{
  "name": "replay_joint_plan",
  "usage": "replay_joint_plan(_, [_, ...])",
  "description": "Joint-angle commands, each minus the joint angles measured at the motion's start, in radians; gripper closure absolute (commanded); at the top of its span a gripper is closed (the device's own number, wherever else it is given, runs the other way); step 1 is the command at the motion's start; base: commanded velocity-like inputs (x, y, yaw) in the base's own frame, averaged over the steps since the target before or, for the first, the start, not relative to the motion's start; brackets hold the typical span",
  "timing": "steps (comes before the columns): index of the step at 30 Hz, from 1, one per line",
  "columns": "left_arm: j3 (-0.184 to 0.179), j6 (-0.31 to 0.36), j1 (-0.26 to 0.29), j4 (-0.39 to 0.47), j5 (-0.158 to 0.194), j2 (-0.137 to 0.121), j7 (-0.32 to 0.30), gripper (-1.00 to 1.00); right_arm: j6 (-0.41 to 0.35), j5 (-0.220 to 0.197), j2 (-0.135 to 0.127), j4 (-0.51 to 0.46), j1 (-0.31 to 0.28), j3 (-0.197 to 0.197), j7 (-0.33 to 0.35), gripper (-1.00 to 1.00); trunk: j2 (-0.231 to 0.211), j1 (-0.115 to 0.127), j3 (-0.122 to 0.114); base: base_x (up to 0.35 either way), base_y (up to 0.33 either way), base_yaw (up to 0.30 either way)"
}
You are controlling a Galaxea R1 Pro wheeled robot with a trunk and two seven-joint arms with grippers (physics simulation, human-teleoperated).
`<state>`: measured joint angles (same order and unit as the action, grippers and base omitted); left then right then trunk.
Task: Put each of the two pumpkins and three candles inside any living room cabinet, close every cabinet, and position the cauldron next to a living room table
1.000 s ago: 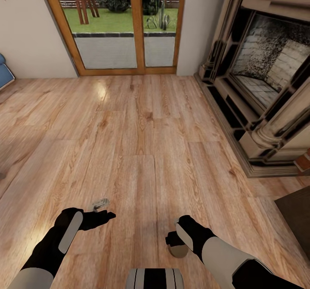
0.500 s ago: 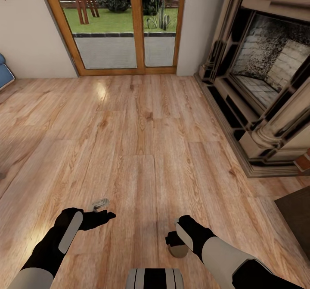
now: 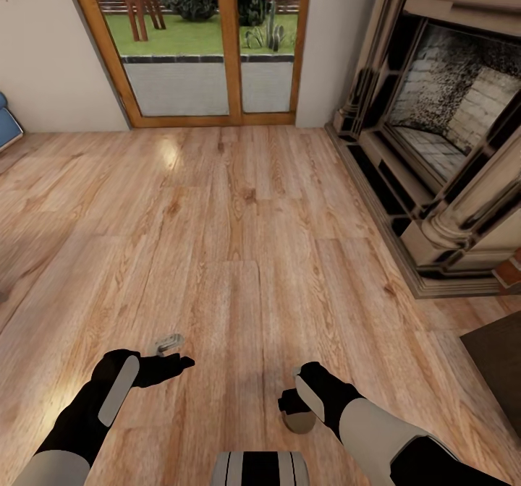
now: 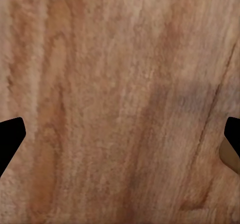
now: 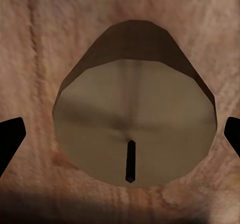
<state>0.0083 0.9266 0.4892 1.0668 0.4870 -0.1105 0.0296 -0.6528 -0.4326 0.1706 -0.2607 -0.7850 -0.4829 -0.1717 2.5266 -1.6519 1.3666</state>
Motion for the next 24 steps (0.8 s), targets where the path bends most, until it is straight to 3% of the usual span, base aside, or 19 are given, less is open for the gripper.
replay_joint_plan(1, [0.001, 0.005, 0.0, 0.001, 0.005, 0.0, 0.003, -1.0, -0.004, -0.011, 0.0, -0.002, 0.0, -0.006, -0.008, -1.0, 0.0, 0.0, 0.001, 0.0, 0.0, 0.0])
replay_joint_plan(5, [0.001, 0.005, 0.0, 0.001, 0.005, 0.0, 0.003, -1.0, -0.004, -0.011, 0.0, -0.002, 0.0, -0.007, -0.008, -1.0, 0.0, 0.0, 0.001, 0.0, 0.0, 0.0])
replay_joint_plan(12, [0.0, 0.006, 0.0, 0.001, 0.005, 0.0, 0.003, -1.0, -0.004, -0.011, 0.0, -0.002, 0.0, -0.006, -0.008, -1.0, 0.002, -0.003, 0.028, 0.0, 0.0, 0.0])
replay_joint_plan(24, [0.0, 0.008, 0.0, 0.001, 0.005, 0.0, 0.003, -1.0, -0.004, -0.011, 0.0, -0.002, 0.0, -0.006, -0.008, -1.0, 0.002, -0.003, 0.028, 0.0, 0.0, 0.0])
